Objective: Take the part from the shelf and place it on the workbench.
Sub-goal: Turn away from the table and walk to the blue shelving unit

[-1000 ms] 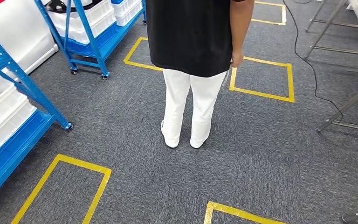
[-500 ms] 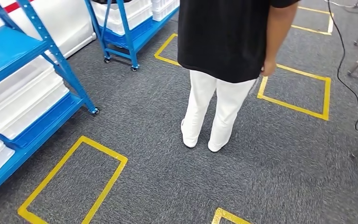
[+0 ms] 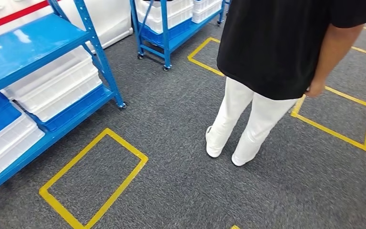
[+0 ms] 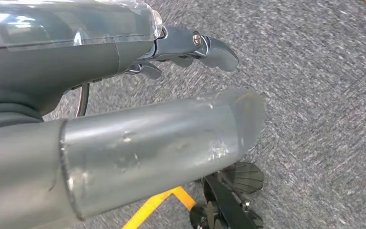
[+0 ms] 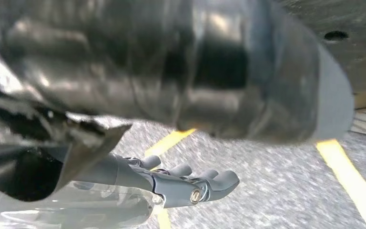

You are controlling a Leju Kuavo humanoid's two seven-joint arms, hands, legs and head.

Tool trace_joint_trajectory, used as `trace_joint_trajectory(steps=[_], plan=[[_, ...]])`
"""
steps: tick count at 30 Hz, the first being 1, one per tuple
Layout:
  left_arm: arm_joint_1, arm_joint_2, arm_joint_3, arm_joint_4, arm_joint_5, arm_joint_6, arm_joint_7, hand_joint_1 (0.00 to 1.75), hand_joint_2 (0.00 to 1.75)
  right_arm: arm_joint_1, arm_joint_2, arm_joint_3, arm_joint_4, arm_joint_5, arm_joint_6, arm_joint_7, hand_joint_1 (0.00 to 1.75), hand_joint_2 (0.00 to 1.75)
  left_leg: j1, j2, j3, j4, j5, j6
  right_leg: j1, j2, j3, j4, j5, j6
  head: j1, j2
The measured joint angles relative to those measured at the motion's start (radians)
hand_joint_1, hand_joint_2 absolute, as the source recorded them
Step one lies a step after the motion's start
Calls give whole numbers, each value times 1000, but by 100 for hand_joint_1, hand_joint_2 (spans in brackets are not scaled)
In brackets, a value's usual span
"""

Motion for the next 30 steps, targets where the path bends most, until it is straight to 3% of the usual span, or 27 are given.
trace_joint_trajectory(steps=[1, 3, 4, 5, 7, 9, 10, 11, 12, 14, 16, 18, 19, 21, 23, 24, 25, 26, 27, 28, 30], plan=[[0, 0, 0, 1, 0, 0, 0, 0, 0, -1, 0, -2, 1, 1, 0, -2, 0, 0, 1, -9, -5, 2, -1, -6, 1, 9, 5, -14, -1, -4, 0, 0], [1, 0, 0, 1, -2, 1, -1, 0, 0, -4, 0, -3, 1, 1, 4, -4, 0, 0, 4, -26, -9, 2, 0, -19, 4, -9, 7, -21, 0, -16, 0, 0], [3, 0, 0, 2, -4, 2, -1, 0, 0, -4, 0, -3, 2, 2, 7, -5, 0, 0, 5, -18, -13, 9, -5, -25, 4, -20, 10, -25, 2, -23, 0, 0], [3, 0, 0, 3, -6, 2, -2, 0, 0, -3, 0, -3, 2, 2, 10, -5, 0, 0, 5, 3, -22, 30, -19, -30, 3, -33, 13, -31, 4, -30, 0, 0], [0, -1, 0, 4, -8, 2, -2, 0, 0, 1, 0, -4, 2, 0, 12, -4, 0, 0, 5, 62, -71, 131, -75, -37, 5, -62, 16, -36, 4, -39, 0, 0], [-3, -1, 0, 4, -9, 2, -3, 0, 0, 4, 0, -4, 2, -2, 12, -3, 0, 0, 7, 90, -135, 256, -127, -42, 9, -94, 16, -36, 0, -44, 0, 0], [-2, -1, 0, 4, -10, 3, -3, 0, 0, 4, 0, -4, 3, -4, 12, -1, 0, 0, 8, 95, -150, 285, -129, -43, 10, -108, 16, -35, -3, -45, 0, 0], [1, -1, 0, 4, -10, 3, -3, 0, 0, 4, 0, -4, 3, -4, 12, 0, 0, 0, 8, 99, -145, 274, -112, -43, 11, -121, 19, -35, -6, -45, 0, 0], [3, -1, 0, 4, -10, 3, -3, 0, 0, 3, 0, -4, 3, -5, 12, 1, 0, 0, 7, 107, -118, 222, -78, -40, 12, -133, 23, -34, -9, -44, 0, 0], [4, 0, 0, 4, -10, 3, -3, 0, 0, 3, 0, -4, 3, -5, 12, 4, 0, 0, 2, 144, -45, 79, -16, -29, 15, -156, 33, -34, -16, -38, 0, 0], [1, 1, 0, 4, -10, 3, -3, 0, 0, 2, 0, -4, 3, -4, 12, 5, 0, 0, -6, 168, -11, 8, 2, -16, 16, -175, 40, -35, -22, -30, 0, 0], [3, 2, 0, 4, -10, 4, -4, 0, 0, -3, 0, -4, 3, -1, 12, 4, 0, 0, -10, 152, -12, 1, 2, -5, 16, -192, 47, -39, -24, -20, 0, 0], [6, 3, 0, 5, -10, 5, -4, 0, 0, -5, 0, -4, 3, 1, 13, 4, 0, 0, -8, 141, -8, -6, 7, -1, 15, -185, 51, -37, -27, -14, 0, 0], [5, 4, 0, 6, -11, 5, -5, 0, 0, -6, 0, -4, 3, 4, 13, 4, 0, 0, -1, 120, 1, -22, 19, 9, 11, -132, 35, 8, -58, -3, 0, 0], [1, 3, 0, 8, -11, 5, -5, 0, 0, -5, 0, -7, 3, 6, 12, 3, 0, 0, 3, 99, 2, -27, 24, 14, 7, -76, -26, 128, -120, 3, 0, 0], [-1, 3, 0, 8, -12, 5, -5, 0, 0, -5, 0, -9, 3, 7, 12, 3, 0, 0, 3, 86, 1, -26, 24, 15, 5, -68, -61, 192, -143, 5, 0, 0], [-2, 3, 0, 9, -12, 5, -5, 0, 0, -5, 0, -12, 4, 9, 12, 3, 0, 0, 3, 73, 1, -25, 24, 15, 4, -66, -86, 231, -147, 7, 0, 0], [-2, 3, 0, 10, -13, 5, -5, 0, 0, -6, 0, -15, 4, 11, 12, 3, 0, 0, 4, 58, 2, -23, 23, 14, 3, -65, -93, 234, -130, 8, 0, 0], [-2, 3, 0, 11, -14, 5, -5, 0, 0, -6, 0, -17, 4, 12, 12, 3, 0, 0, 4, 43, 3, -20, 21, 12, 1, -62, -81, 197, -95, 8, 0, 0], [-2, 3, 0, 12, -15, 5, -6, 0, 0, -6, 0, -20, 5, 14, 12, 2, 0, 0, 6, 28, 4, -16, 18, 8, -2, -49, -54, 129, -51, 8, 0, 0], [-3, 3, 0, 14, -16, 5, -6, 0, 0, -6, 0, -25, 6, 15, 12, 1, 0, 0, 5, 3, 0, -6, 11, -3, -5, -10, -7, 13, 1, 6, 0, 0]])
